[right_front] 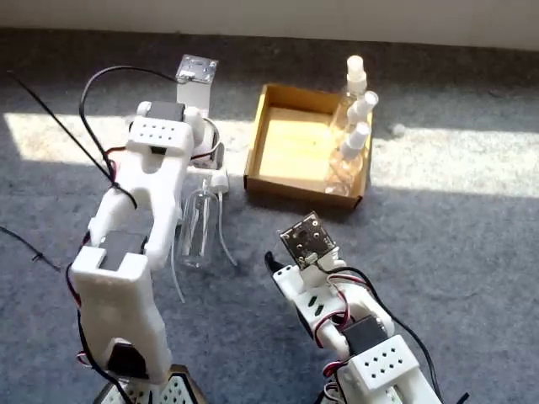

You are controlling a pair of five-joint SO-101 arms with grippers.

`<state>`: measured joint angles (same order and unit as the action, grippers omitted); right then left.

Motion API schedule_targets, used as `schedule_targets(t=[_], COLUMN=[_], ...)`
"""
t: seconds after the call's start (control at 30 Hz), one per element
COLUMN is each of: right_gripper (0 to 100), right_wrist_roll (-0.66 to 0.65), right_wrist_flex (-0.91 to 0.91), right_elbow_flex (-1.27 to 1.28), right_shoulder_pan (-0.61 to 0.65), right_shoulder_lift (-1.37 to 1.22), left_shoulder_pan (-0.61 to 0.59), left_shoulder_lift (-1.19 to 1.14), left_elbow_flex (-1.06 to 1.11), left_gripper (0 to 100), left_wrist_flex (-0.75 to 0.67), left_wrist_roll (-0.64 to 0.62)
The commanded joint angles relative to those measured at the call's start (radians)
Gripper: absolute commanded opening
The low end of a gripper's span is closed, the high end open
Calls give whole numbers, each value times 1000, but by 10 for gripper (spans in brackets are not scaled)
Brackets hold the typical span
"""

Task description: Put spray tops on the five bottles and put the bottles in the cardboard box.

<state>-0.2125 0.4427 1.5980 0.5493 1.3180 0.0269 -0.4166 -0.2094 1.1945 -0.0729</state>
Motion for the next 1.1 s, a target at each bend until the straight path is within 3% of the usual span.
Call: schedule_targets(t=[0.0,0.23,0.7,0.8,1.07], right_gripper=[5,5,5,5,5], right_wrist_roll=[-12,-12,-12,-12,-12], right_wrist_flex=[-15,-15,-15,-15,-15], right_elbow_flex=[2,4,5,5,5], right_shoulder_pan=[-15,-15,-15,-15,-16], right_shoulder_lift=[5,5,5,5,5], left_shoulder_pan=[54,59,88,88,88], left_shoulder_lift=[-71,-142,-252,-237,-79], left_elbow_flex=[-136,-186,-188,-189,-292], left_gripper=[178,178,143,79,71], left_wrist_flex=[5,86,81,81,183], left_wrist_roll=[-12,-12,-8,-11,-14])
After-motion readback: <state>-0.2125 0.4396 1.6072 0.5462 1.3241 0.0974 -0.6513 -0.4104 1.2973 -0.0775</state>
